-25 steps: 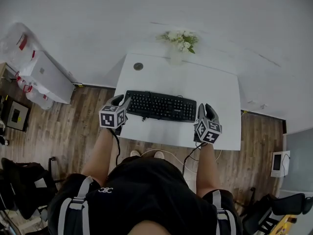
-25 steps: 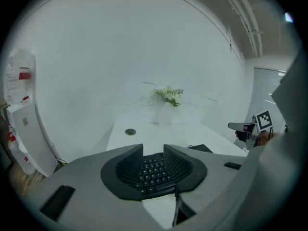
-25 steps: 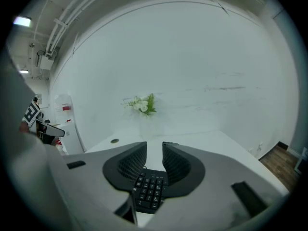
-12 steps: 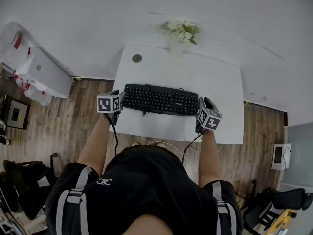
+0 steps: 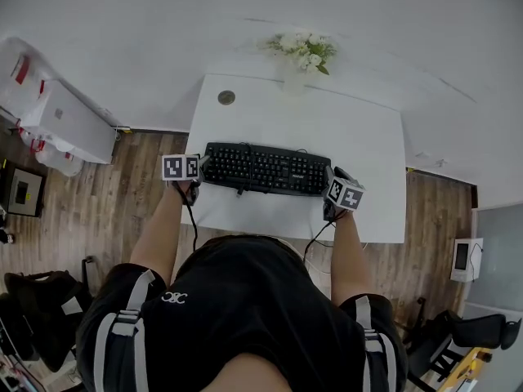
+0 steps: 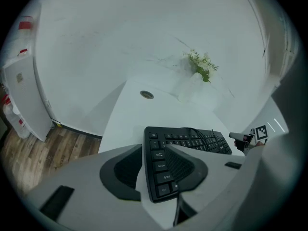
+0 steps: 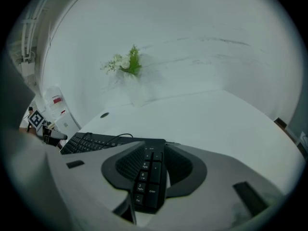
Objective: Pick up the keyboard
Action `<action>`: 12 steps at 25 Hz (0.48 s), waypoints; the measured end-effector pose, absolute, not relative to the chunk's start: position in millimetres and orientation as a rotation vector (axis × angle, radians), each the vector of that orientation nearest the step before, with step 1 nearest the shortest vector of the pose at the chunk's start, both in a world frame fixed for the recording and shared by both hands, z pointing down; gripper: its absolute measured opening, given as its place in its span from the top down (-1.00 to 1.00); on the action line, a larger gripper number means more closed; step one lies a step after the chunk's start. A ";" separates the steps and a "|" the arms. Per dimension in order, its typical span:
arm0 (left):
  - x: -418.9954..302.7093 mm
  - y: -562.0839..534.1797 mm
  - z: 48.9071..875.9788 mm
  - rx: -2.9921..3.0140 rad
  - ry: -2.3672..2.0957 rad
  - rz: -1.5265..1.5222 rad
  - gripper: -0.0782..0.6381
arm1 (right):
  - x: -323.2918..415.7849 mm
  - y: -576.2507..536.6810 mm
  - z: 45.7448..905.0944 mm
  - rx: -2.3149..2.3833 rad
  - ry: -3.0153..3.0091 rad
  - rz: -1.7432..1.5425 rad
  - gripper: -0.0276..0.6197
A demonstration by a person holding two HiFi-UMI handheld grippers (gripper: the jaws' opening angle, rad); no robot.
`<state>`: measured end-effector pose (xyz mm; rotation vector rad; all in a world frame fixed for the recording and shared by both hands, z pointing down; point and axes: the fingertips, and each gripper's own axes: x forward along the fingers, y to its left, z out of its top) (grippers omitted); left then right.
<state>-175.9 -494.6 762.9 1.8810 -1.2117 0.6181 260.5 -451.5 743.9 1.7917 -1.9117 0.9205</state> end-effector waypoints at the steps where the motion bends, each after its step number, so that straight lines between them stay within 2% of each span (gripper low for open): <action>1: -175.2 -495.4 764.8 1.878 -1.203 0.616 0.33 | 260.2 -451.4 749.0 1.783 -1.900 0.938 0.51; 12: -164.0 -504.6 784.8 1.864 -1.100 0.637 0.31 | 262.3 -453.0 781.3 1.718 -1.836 1.044 0.51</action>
